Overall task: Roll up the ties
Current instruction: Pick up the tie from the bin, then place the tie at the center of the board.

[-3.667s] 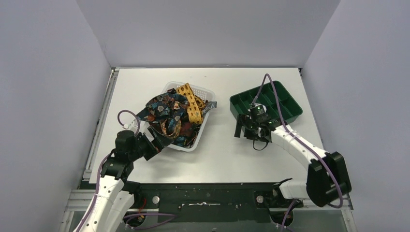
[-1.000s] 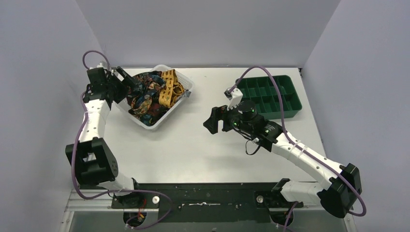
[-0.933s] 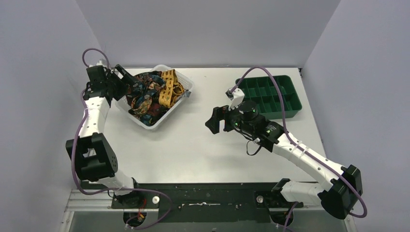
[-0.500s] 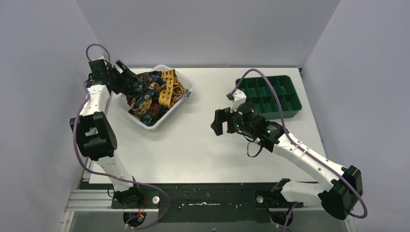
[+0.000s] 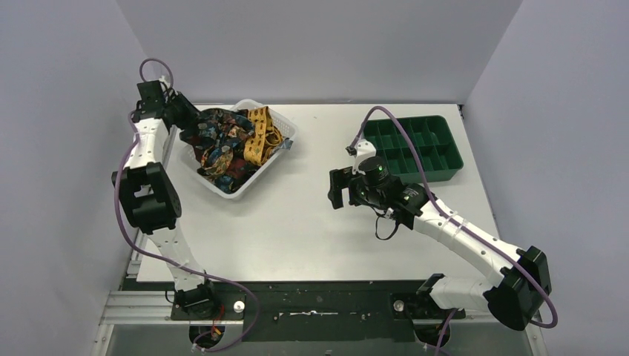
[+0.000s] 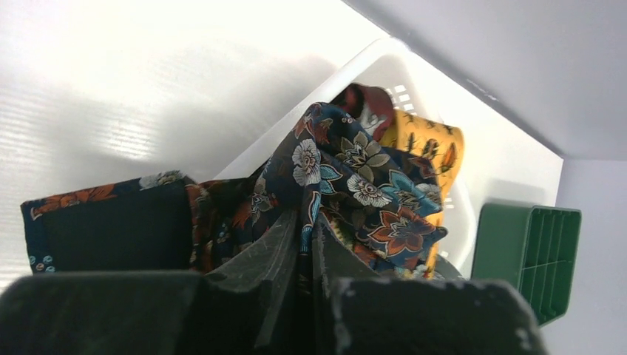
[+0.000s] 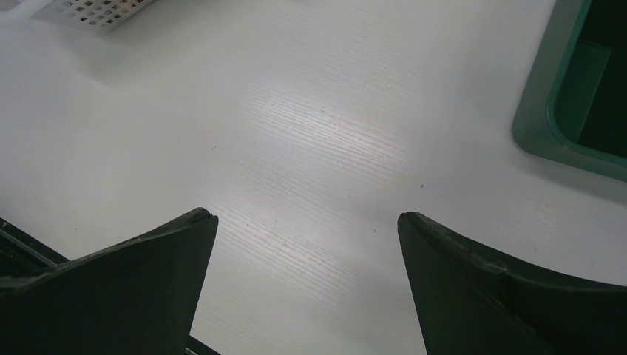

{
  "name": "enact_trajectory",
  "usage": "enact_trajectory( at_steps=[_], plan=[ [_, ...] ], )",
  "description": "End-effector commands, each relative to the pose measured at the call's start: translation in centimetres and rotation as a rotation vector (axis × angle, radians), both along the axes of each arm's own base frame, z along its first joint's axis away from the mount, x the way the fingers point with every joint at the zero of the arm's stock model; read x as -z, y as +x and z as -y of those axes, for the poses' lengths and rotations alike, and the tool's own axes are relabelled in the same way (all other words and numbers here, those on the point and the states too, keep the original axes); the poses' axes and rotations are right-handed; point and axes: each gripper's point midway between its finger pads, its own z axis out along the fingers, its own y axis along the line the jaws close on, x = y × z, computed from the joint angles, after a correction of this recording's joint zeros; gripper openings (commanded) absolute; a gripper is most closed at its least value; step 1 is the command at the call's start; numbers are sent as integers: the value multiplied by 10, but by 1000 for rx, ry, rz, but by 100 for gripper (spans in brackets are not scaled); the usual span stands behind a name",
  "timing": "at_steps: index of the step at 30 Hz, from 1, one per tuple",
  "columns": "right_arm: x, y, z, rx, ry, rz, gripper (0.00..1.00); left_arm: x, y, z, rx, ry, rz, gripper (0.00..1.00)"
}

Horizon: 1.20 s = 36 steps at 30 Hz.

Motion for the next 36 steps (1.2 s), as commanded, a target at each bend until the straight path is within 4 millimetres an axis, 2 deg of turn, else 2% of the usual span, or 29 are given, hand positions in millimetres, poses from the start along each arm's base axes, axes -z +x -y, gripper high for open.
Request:
enact_trajectory(
  at_steps=[1, 4, 7, 9, 12, 13, 14, 17, 19, 21, 24, 26, 30, 32, 34, 36],
  plan=[
    [-22, 14, 1, 44, 19, 57, 100, -105, 0, 15, 65, 7, 220, 0],
    [-24, 14, 1, 59, 32, 53, 100, -142, -13, 39, 145, -26, 286, 0],
    [-24, 15, 1, 85, 54, 49, 100, -166, -35, 79, 251, 1, 320, 0],
    [-23, 16, 3, 117, 74, 47, 100, -174, -56, 114, 337, 31, 329, 0],
    [-23, 17, 5, 158, 113, 48, 100, -180, -94, 182, 462, 49, 355, 0],
    [-24, 17, 5, 163, 127, 52, 100, -190, -113, 209, 505, 48, 385, 0],
    [-25, 19, 8, 175, 132, 56, 100, -198, -125, 228, 535, 41, 424, 0],
    [-27, 27, 25, 253, 141, 57, 100, -211, -160, 276, 606, -15, 490, 0],
    [-28, 35, 42, 310, 157, 42, 100, -211, -186, 306, 681, -38, 496, 0],
    [-28, 43, 63, 376, 163, 31, 100, -203, -215, 341, 772, -71, 489, 0],
    [-26, 50, 97, 485, 165, 20, 100, -171, -258, 387, 909, -52, 428, 0],
    [-23, 53, 120, 545, 154, 20, 100, -149, -284, 409, 973, -20, 395, 0],
    [-15, 50, 145, 599, 107, -1, 100, -109, -319, 441, 1029, -65, 340, 0],
    [-10, 47, 152, 608, 81, -12, 100, -90, -331, 453, 1042, -89, 301, 0],
    [-6, 43, 157, 621, 62, -22, 100, -72, -351, 468, 1086, -96, 276, 0],
    [-1, 40, 158, 615, 54, -32, 100, -51, -360, 477, 1093, -94, 251, 0]
  ],
)
